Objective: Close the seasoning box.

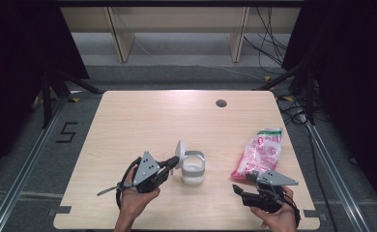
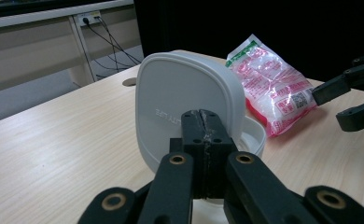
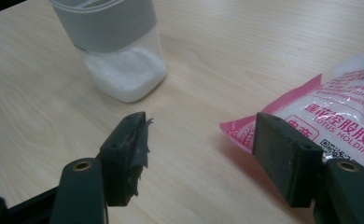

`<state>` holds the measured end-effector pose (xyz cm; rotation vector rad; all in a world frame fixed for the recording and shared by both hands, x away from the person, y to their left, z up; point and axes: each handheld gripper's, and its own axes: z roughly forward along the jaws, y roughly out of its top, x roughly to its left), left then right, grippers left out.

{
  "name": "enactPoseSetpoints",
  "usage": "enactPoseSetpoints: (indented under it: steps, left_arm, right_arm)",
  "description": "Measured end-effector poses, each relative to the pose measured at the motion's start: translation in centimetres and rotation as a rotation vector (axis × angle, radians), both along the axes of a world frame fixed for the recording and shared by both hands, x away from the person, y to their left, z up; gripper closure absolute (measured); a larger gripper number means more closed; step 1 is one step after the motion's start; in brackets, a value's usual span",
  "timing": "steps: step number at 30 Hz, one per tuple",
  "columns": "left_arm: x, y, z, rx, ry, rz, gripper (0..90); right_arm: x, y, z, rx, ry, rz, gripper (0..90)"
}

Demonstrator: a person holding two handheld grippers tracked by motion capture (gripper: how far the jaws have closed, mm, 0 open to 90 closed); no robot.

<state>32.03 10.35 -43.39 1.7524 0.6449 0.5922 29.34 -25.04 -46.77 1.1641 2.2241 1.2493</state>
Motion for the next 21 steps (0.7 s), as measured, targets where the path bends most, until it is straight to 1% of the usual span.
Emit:
enactPoseSetpoints:
  steps: [1, 2, 3, 4, 8, 9, 10, 11, 12, 13, 15, 18, 19, 20, 21]
  left_arm:
    - [0.0, -0.1, 0.0, 0.004, -0.001, -0.004, 89.4]
    - [0.0, -0.4, 0.0, 0.005, 0.0, -0.011, 89.4]
    - [0.0, -0.6, 0.0, -0.004, 0.004, -0.015, 89.5]
    - [0.0, -0.7, 0.0, 0.002, 0.005, -0.015, 89.4]
    - [-0.1, -0.8, 0.0, -0.006, 0.008, -0.018, 89.2]
    - [-0.1, -0.8, -0.1, -0.022, 0.008, -0.024, 88.1]
    - [-0.1, -0.7, 0.0, -0.016, 0.011, -0.024, 85.4]
    - [0.1, -0.5, -0.1, -0.041, 0.025, -0.024, 82.7]
    - [0.2, -0.3, -0.2, -0.034, 0.027, -0.023, 81.8]
    - [0.2, -0.3, -0.3, -0.047, 0.032, -0.015, 80.1]
    - [0.1, 0.0, -0.3, -0.063, 0.035, -0.024, 77.0]
    - [0.0, 0.2, -0.3, -0.062, 0.039, -0.025, 69.2]
    - [0.0, 0.4, -0.4, -0.07, 0.047, -0.023, 67.3]
    - [0.0, 0.4, -0.4, -0.07, 0.047, -0.023, 64.0]
    - [-0.1, 0.6, -0.4, -0.069, 0.059, -0.015, 58.8]
  right_arm:
    - [0.0, 0.0, 0.0, -0.006, -0.002, 0.001, 36.4]
    - [0.0, 0.1, -0.1, 0.011, -0.003, 0.003, 36.3]
    - [0.0, 0.1, -0.1, 0.011, -0.003, 0.002, 36.4]
    - [0.0, 0.1, -0.1, 0.009, -0.004, 0.003, 36.4]
    - [0.1, 0.1, -0.2, 0.003, 0.003, 0.003, 36.3]
    - [0.1, 0.1, -0.2, 0.006, 0.004, 0.005, 36.3]
    - [0.1, 0.1, -0.2, 0.007, 0.004, 0.004, 36.3]
    - [0.1, 0.1, -0.2, 0.007, 0.003, 0.004, 36.3]
    - [0.1, 0.1, -0.2, 0.007, 0.002, 0.003, 36.3]
    - [0.2, 0.1, -0.3, 0.001, -0.004, -0.01, 36.3]
    - [0.2, 0.1, -0.3, -0.002, -0.005, -0.004, 36.2]
    - [0.2, 0.1, -0.3, 0.009, 0.0, 0.004, 36.2]
    - [0.1, 0.1, -0.3, 0.01, 0.004, 0.004, 36.2]
    - [0.1, 0.1, -0.3, 0.01, 0.004, 0.004, 36.2]
    - [0.1, 0.1, -0.3, 0.007, 0.003, 0.006, 36.2]
